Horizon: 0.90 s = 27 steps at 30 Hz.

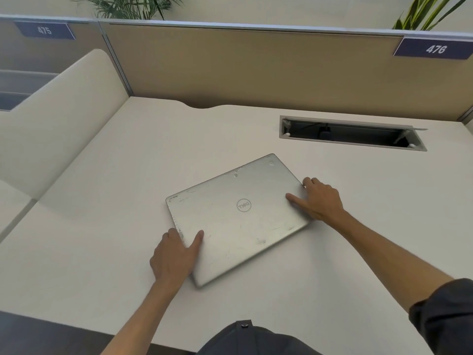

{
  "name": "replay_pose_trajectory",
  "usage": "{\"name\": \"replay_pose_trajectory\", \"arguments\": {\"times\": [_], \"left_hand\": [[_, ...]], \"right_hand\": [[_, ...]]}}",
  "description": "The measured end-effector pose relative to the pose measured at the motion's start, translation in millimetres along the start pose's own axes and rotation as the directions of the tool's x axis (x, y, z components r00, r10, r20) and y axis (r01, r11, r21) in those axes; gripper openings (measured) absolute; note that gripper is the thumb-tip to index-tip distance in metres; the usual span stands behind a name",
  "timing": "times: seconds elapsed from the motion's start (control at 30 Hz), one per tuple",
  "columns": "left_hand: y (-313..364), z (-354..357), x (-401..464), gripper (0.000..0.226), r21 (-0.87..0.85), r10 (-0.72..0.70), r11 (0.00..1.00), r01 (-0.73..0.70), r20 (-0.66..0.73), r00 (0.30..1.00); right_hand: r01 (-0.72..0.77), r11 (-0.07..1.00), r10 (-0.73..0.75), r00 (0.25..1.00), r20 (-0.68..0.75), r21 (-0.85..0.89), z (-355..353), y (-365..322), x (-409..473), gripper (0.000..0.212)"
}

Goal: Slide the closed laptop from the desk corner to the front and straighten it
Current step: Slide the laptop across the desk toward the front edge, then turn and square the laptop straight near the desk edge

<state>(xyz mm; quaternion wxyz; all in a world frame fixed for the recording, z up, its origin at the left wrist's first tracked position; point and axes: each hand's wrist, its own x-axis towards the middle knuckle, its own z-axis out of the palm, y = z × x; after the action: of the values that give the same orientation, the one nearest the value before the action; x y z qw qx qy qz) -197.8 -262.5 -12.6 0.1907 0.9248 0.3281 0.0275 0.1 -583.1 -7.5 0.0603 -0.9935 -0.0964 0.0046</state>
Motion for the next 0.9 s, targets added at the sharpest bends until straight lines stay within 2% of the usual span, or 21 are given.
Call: {"name": "replay_pose_trajectory", "arguments": {"times": [0.13,0.2,0.3,0.4,0.57,0.9], "left_hand": [[15,8,-13,0.086,-0.043,-0.098,0.994,0.102,0.086,0.991],[26,11,-15,0.093,-0.152,-0.175,0.969,0.196,0.144,0.974],[45,7,-6,0.093,-0.381,-0.363,0.811,0.444,0.267,0.892],[50,5,6,0.084,-0.458,-0.465,0.69,0.56,0.312,0.829],[44,1,17,0.078,-0.506,-0.496,0.632,0.587,0.318,0.808],[51,-15,43,0.093,-0.586,-0.352,0.667,0.461,0.298,0.887]], "right_hand": [[-0.146,0.969,0.128,0.987,0.102,0.201,8,-16,3,0.083],[-0.212,0.939,0.184,0.975,0.125,0.27,10,-17,3,0.086],[-0.267,0.881,0.222,0.962,0.157,0.39,12,-16,1,0.085],[-0.28,0.844,0.246,0.96,0.134,0.458,15,-18,-7,0.08],[-0.332,0.805,0.311,0.942,0.126,0.492,18,-20,-22,0.078],[-0.441,0.733,0.472,0.878,0.08,0.518,21,-28,-54,0.087]]}}
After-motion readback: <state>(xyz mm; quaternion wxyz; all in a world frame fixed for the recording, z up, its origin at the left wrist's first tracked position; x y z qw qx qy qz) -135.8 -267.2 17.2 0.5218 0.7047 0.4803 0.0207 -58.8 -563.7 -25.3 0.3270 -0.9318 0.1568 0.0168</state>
